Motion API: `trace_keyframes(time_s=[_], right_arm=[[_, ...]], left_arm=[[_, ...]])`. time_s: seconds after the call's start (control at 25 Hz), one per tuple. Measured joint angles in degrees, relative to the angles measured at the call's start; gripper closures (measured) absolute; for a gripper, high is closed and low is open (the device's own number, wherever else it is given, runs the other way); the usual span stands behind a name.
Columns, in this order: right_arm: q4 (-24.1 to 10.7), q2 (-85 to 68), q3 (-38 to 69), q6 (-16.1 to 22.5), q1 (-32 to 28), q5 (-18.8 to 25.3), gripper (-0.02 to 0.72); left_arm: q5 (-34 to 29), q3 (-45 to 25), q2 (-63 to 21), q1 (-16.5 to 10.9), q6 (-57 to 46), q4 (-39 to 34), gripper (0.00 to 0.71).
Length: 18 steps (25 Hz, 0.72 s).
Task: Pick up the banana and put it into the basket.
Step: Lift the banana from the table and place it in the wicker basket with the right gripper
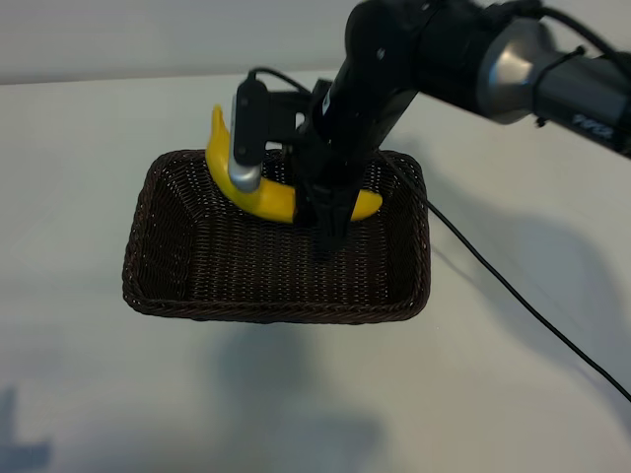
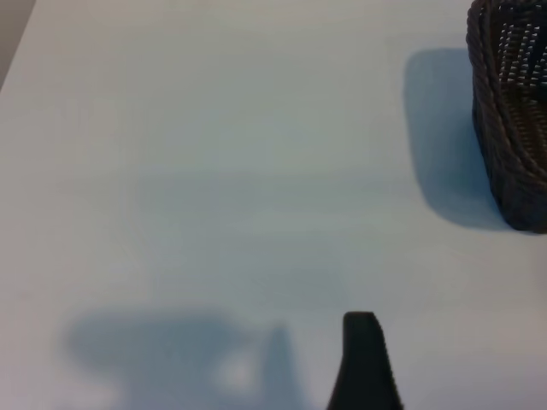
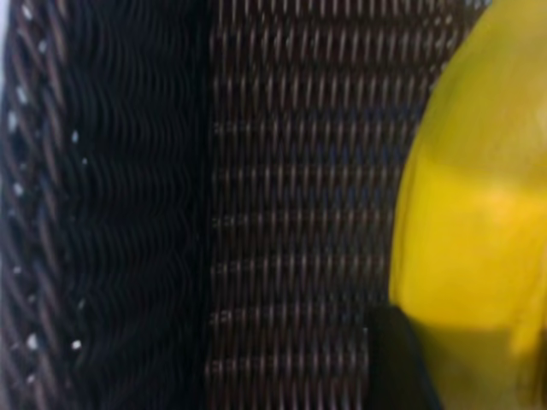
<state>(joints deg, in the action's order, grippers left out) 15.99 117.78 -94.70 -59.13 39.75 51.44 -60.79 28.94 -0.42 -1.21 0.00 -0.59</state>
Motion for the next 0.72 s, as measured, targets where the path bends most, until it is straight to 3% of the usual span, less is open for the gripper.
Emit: trace_keyframes(time_s=[0.72], right_arm=[[0.0,4.4,0.0,0.4,0.0,-0.3,0.265]], left_arm=[[0.0,0.0,0.0,0.0,0.0,0.0,0.172]])
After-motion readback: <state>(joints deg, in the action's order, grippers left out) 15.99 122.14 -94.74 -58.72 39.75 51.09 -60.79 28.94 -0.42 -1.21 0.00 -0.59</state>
